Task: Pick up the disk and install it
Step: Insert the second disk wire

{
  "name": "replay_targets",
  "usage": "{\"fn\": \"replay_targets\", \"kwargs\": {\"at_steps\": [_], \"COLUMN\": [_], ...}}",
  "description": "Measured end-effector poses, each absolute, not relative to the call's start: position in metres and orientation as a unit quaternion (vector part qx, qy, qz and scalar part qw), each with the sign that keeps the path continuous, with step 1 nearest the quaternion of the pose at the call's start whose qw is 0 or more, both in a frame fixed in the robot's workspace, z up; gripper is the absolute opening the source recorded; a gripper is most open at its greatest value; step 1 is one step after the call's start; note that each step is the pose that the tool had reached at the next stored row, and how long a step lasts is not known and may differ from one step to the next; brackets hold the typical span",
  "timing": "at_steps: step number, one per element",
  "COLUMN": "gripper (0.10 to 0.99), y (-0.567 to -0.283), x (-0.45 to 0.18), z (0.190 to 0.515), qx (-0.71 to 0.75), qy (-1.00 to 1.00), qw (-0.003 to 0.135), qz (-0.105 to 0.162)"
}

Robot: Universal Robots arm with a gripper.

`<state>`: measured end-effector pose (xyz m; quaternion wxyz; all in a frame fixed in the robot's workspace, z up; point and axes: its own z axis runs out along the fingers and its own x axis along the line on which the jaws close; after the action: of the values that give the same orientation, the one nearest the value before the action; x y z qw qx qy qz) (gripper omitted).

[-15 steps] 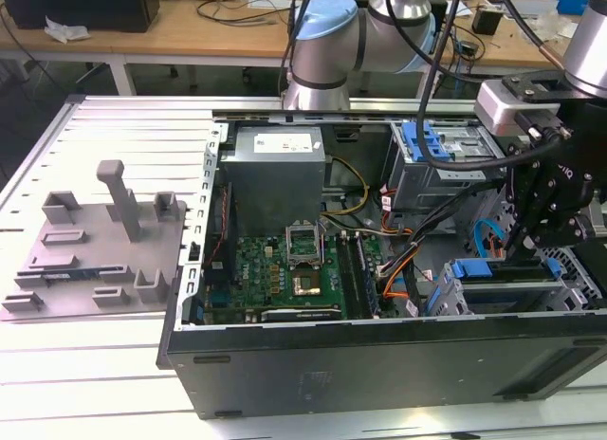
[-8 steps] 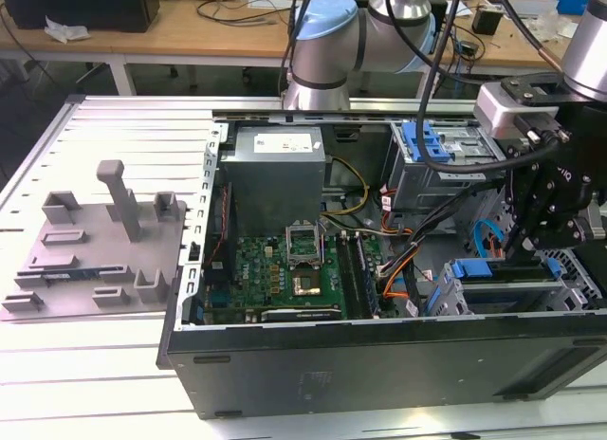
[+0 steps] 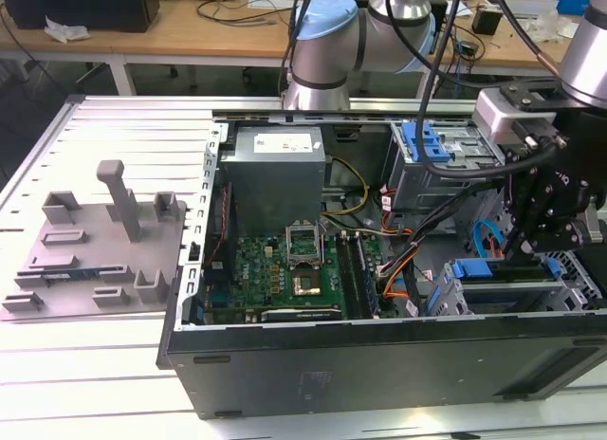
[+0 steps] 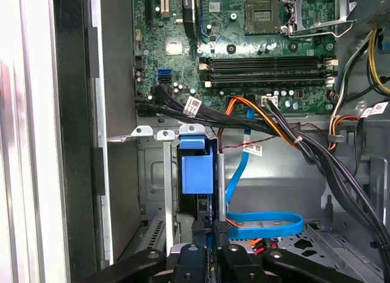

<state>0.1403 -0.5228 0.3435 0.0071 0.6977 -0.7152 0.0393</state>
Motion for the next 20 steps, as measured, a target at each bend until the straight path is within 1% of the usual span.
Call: {"fn": "replay_targets", "kwargs": {"at_steps": [12, 13, 14, 20], "gripper": [0.161, 0.173, 0.235, 0.235], "y": [-0.522, -0.522, -0.522, -0.522], "x": [0.140, 0.140, 0.140, 0.140], "z": [0.337, 0.339, 0.345, 0.379], "qx": [0.699, 0.699, 0.699, 0.699], "qy": [-0.714, -0.714, -0.714, -0.714], "qw": [0.007, 0.006, 0.007, 0.013], "qz": [0.039, 0.039, 0.040, 0.046]}}
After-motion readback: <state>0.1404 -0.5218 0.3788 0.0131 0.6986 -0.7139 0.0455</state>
